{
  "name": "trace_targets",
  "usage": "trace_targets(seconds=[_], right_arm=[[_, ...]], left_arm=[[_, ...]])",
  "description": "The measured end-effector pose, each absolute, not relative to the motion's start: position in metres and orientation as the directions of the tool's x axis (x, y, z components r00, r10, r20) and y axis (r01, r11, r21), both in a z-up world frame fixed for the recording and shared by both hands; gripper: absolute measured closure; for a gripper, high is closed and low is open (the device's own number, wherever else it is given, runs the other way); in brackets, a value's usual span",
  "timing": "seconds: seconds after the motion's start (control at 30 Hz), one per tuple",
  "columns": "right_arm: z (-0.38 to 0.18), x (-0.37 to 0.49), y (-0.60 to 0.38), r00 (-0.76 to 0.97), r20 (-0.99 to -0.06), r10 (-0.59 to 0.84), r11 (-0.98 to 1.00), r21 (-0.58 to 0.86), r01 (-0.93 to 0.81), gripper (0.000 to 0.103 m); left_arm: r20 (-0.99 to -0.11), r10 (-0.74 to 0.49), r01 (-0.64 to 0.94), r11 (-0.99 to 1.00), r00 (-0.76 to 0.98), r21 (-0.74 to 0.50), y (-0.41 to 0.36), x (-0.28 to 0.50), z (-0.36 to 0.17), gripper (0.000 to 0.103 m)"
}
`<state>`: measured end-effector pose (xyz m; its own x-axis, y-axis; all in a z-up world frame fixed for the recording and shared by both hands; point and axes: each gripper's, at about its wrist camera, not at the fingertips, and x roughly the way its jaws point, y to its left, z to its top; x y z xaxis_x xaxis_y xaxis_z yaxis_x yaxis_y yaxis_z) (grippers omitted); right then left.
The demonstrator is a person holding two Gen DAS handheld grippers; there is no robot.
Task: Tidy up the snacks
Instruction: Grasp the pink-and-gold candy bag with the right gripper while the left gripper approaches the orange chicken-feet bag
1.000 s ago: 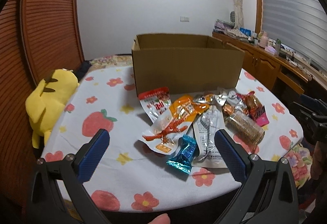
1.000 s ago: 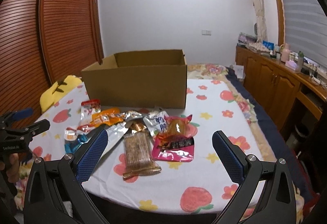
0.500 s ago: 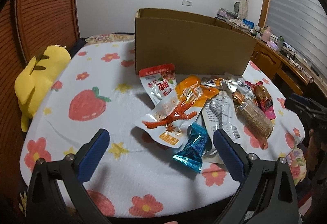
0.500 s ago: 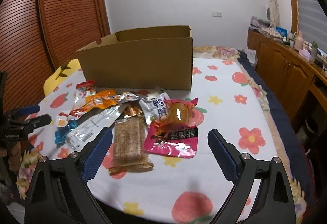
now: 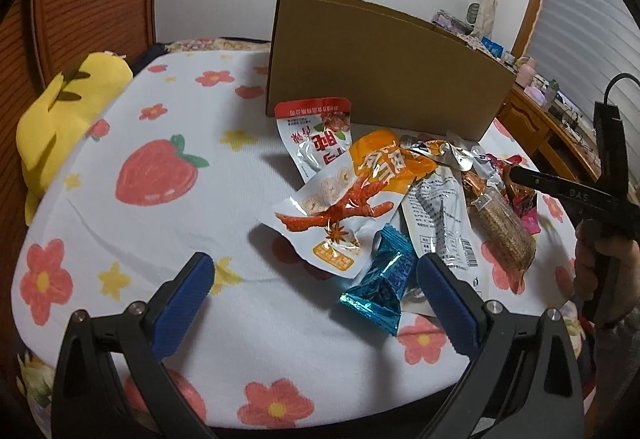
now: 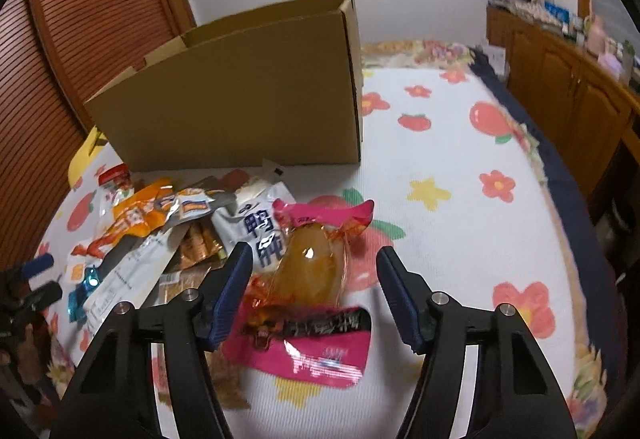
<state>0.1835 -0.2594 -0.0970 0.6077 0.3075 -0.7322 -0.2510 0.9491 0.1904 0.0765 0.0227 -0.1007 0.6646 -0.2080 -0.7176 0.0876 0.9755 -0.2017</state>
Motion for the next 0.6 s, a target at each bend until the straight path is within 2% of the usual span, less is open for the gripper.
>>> trace_targets(seconds=[0.1, 0.23, 0.5, 0.6], right_arm=[[-0.100, 0.189, -0.259, 0.597, -0.742, 0.305, 0.949, 0.183, -0.257, 0.040], [-0.109, 0.197, -0.260, 0.575, -0.751, 0.324, 0.943, 0.207, -0.261, 0.041], [-0.112, 0.194, -0.256, 0.597, -0.742, 0.305, 0.947, 0.168, -0.275, 0.042], [-0.113, 0.195, -0.255, 0.600, -0.741, 0.300, 0.948, 0.160, -0.276, 0.042]], left_arm=[[-0.722, -0.227, 0.084, 0.970, 0.653, -0.229, 0.021, 0.081, -0.102, 0.003], [-0.735, -0.236, 0.081, 0.967, 0.636, -0.240, 0.015, 0.089, -0.103, 0.008], [-0.738, -0.209, 0.077, 0.975, 0.641, -0.209, 0.015, 0.099, -0.100, 0.009], [-0.726, -0.188, 0.101, 0.982, 0.661, -0.161, 0.017, 0.103, -0.091, 0.009]])
